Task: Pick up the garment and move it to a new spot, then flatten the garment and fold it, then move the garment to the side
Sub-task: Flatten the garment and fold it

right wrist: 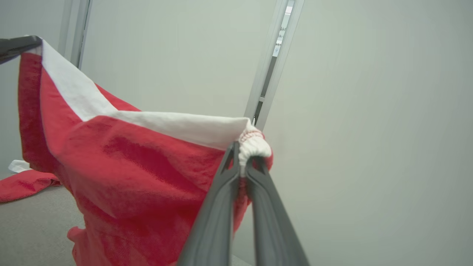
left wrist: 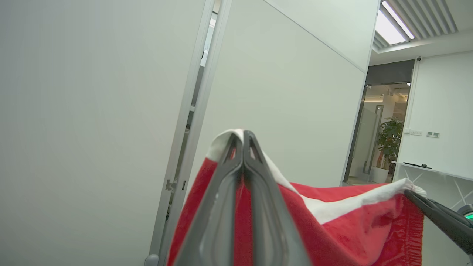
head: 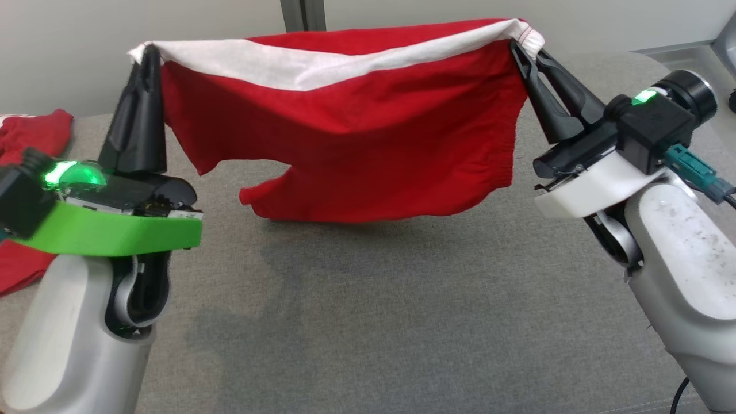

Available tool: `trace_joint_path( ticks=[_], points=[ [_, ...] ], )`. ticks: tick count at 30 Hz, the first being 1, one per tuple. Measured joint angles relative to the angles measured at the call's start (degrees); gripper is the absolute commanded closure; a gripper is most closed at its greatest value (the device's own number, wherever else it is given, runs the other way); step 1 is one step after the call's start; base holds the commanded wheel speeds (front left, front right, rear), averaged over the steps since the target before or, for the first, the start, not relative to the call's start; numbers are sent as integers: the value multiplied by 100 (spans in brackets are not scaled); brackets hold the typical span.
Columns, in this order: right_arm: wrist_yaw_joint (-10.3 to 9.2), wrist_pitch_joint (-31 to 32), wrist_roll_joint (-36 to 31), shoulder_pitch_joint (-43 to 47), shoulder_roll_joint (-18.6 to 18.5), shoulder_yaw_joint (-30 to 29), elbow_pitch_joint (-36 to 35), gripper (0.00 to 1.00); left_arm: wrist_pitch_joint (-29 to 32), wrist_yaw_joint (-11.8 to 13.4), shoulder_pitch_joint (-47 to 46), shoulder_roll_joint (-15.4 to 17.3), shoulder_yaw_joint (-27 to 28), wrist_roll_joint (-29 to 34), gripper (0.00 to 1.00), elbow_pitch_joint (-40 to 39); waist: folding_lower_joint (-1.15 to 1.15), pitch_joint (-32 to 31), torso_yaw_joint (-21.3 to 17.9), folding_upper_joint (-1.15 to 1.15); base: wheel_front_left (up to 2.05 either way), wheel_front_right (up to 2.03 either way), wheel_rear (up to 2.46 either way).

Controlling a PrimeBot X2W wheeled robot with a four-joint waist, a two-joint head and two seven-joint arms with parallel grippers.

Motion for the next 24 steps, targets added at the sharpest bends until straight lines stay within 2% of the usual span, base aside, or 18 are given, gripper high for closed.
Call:
trace_joint_path(
  ticks=[8, 12, 17, 20, 24],
  points=[
    [0, 734, -291, 435, -212, -519, -1724, 100, 259, 215, -89, 394, 234, 211, 100, -1168, 0, -150, -6, 0, 0, 0, 0],
    [0, 1033, -375, 590, -199, -738, -2174, 100, 467, 296, -244, 450, 233, 212, 100, -1384, 0, -48, 0, 0, 0, 0, 0],
    [0, 1140, -278, 568, -103, -790, -1984, 100, 606, 263, -616, 444, 112, 185, 100, -1070, 0, 205, 24, 0, 0, 0, 0],
    [0, 1081, -180, 251, -38, -687, -1507, 100, 638, 183, -1023, 399, -12, 152, 100, -669, 0, 418, 42, 0, 0, 0, 0],
    [0, 795, -205, -632, 43, -538, -612, 100, 637, 82, -1900, 403, -202, 230, 100, 38, 0, 763, 60, 0, 0, 0, 0]
  ],
)
